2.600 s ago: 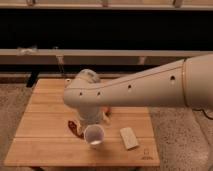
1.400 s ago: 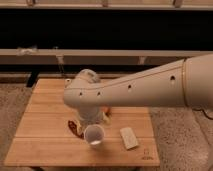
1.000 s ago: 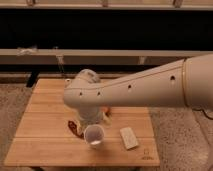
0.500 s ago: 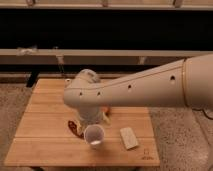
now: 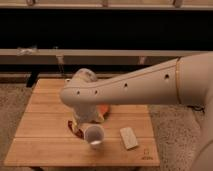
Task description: Place the pepper in the ceramic cup
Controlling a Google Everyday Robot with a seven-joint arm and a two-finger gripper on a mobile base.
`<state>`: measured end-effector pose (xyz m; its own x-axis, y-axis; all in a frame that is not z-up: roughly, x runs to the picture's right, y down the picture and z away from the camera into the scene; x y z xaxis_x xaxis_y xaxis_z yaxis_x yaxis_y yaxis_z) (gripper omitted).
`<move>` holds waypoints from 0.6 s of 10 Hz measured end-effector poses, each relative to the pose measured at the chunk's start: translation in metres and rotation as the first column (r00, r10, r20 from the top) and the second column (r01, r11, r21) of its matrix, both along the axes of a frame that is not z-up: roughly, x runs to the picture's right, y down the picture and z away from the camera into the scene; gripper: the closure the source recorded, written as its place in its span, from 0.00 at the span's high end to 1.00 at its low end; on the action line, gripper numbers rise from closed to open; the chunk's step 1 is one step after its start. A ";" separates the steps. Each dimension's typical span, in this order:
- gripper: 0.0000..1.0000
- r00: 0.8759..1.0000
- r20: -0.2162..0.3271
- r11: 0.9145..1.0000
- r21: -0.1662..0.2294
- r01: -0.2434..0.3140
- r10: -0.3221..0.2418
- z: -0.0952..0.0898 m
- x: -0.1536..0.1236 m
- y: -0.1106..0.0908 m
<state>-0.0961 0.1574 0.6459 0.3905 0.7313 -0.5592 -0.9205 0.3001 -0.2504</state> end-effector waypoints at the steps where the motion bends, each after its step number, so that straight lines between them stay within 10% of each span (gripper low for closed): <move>1: 0.80 0.999 0.030 1.000 0.007 0.019 -0.019 0.006 -0.017 -0.002; 6: 0.80 0.970 0.151 0.981 0.038 0.189 -0.193 0.051 -0.107 0.023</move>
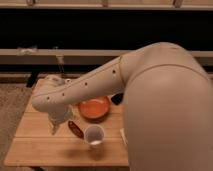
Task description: Place the pepper in the ceramic cup
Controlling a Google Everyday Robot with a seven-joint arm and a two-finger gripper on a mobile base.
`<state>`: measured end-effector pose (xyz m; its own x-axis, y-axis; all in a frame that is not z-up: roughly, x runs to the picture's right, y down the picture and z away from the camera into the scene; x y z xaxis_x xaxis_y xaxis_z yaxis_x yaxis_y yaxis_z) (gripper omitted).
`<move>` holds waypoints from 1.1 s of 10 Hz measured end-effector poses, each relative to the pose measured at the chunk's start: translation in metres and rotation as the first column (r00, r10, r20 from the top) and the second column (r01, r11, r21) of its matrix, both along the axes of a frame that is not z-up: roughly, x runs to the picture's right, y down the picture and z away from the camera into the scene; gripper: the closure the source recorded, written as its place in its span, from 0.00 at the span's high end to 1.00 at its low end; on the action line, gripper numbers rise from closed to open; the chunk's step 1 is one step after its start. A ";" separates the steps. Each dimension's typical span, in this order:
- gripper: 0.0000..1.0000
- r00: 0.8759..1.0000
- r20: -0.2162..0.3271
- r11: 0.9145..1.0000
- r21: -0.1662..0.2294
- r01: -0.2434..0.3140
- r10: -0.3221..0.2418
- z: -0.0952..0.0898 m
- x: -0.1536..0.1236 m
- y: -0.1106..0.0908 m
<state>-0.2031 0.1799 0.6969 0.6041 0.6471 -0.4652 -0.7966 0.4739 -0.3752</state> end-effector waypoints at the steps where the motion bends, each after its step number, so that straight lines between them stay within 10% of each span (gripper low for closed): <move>1: 0.80 1.000 -0.001 1.000 -0.004 0.022 -0.022 0.015 -0.006 0.008; 11: 0.80 0.994 -0.002 0.990 -0.087 0.110 -0.110 0.110 -0.020 0.044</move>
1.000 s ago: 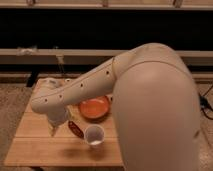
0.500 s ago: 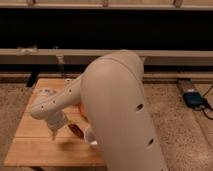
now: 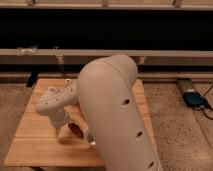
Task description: Place the pepper in the ceramic cup
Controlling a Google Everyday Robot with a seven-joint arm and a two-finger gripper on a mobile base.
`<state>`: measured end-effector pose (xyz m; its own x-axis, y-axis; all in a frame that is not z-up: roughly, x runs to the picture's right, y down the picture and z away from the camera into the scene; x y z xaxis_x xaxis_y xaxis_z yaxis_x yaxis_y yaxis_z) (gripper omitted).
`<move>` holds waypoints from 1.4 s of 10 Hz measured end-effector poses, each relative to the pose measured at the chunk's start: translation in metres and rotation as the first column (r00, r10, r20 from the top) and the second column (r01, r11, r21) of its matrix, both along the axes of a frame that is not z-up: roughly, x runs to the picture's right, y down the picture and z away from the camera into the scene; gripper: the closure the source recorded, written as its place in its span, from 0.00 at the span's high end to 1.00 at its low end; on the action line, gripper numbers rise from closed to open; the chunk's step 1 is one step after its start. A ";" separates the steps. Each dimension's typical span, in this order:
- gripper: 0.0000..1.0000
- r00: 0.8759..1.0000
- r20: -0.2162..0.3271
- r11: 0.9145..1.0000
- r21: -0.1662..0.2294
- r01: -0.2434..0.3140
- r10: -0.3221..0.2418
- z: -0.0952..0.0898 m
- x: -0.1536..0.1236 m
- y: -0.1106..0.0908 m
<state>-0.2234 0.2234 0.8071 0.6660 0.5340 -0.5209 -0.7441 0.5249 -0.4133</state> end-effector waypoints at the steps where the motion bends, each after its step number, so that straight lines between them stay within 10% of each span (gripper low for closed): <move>1: 0.80 1.000 -0.004 1.000 -0.009 -0.006 0.006 0.007 0.001 -0.001; 9: 0.16 0.999 -0.027 1.000 -0.009 -0.026 0.026 0.015 0.017 -0.012; 14: 0.12 0.997 0.072 0.998 0.048 -0.035 0.031 -0.047 0.008 -0.029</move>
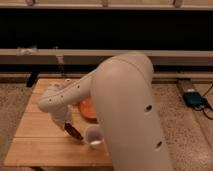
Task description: Place the pepper in the ceramic cup
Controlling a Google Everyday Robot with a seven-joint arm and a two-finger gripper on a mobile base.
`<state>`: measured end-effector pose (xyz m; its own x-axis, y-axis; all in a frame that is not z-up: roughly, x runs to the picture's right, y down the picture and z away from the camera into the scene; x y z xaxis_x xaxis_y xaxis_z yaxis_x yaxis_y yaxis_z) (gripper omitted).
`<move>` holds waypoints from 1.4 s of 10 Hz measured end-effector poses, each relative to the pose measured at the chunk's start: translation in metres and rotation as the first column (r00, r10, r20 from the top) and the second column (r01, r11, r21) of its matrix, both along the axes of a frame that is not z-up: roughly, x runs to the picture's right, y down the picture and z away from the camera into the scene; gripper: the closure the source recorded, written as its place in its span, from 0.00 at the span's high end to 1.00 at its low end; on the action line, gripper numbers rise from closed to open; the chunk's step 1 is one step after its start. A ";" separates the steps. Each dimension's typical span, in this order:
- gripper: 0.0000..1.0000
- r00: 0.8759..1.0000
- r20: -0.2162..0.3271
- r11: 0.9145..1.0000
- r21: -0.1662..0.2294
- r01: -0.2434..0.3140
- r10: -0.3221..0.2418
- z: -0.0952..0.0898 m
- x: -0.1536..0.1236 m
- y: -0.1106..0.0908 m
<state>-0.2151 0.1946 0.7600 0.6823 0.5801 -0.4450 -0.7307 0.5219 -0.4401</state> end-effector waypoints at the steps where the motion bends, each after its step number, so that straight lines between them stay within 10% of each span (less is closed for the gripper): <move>1: 0.12 1.000 0.031 1.000 0.012 -0.005 0.005 -0.017 -0.002 -0.006; 7: 0.12 0.973 0.220 0.993 0.080 -0.083 0.064 -0.097 -0.016 -0.057; 14: 0.12 0.949 0.235 0.970 0.072 -0.233 0.211 -0.084 0.031 -0.105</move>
